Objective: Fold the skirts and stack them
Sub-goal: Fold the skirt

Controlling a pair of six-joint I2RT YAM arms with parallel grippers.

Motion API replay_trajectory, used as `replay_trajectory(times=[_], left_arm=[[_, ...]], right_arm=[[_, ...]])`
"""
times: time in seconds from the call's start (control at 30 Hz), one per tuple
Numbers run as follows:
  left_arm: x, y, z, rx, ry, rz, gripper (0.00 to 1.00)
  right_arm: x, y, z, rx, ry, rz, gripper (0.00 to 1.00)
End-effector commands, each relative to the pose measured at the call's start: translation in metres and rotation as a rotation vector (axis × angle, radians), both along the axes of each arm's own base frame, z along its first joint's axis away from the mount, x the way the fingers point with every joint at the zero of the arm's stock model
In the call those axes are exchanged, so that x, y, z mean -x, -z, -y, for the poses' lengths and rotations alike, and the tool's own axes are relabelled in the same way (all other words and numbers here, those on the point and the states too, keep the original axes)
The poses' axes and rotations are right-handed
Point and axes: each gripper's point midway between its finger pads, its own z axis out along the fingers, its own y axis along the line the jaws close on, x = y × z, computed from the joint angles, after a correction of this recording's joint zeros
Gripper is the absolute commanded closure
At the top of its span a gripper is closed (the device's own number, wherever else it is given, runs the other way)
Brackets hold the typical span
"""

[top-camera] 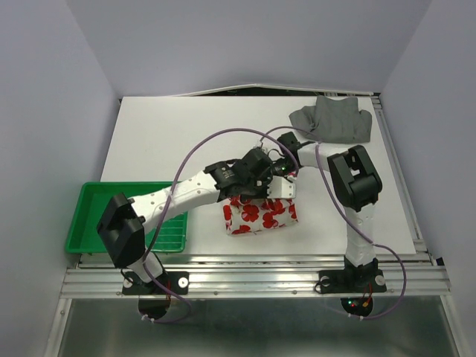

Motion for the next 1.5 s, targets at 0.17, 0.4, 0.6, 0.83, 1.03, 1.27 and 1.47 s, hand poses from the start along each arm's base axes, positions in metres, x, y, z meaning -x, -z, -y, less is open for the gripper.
replay_trajectory(times=[0.17,0.4,0.6,0.83,1.03,1.27,1.47], left_arm=[[-0.036,0.008,0.009,0.018,-0.005,0.147,1.00],[-0.030,0.028,0.009,0.021,-0.012,0.108,1.00],[-0.029,0.046,0.001,0.003,-0.053,0.095,1.00],[-0.026,0.050,-0.005,-0.002,-0.081,0.138,1.00],[-0.013,0.045,-0.002,0.003,-0.051,0.140,1.00],[-0.012,0.041,-0.003,0.000,-0.047,0.142,1.00],[-0.018,0.041,-0.003,-0.003,-0.056,0.154,1.00]], right_arm=[[0.029,0.017,0.007,0.073,-0.027,-0.079,0.43],[0.026,0.017,0.006,0.085,-0.014,-0.083,0.48],[0.020,0.019,0.006,0.112,0.009,-0.090,0.56],[0.003,0.006,-0.003,0.139,0.095,-0.143,0.69],[-0.031,-0.047,-0.019,0.080,0.160,-0.058,0.58],[-0.057,-0.031,-0.018,0.156,0.214,0.000,0.65],[-0.040,0.016,-0.007,0.233,0.202,-0.087,0.75]])
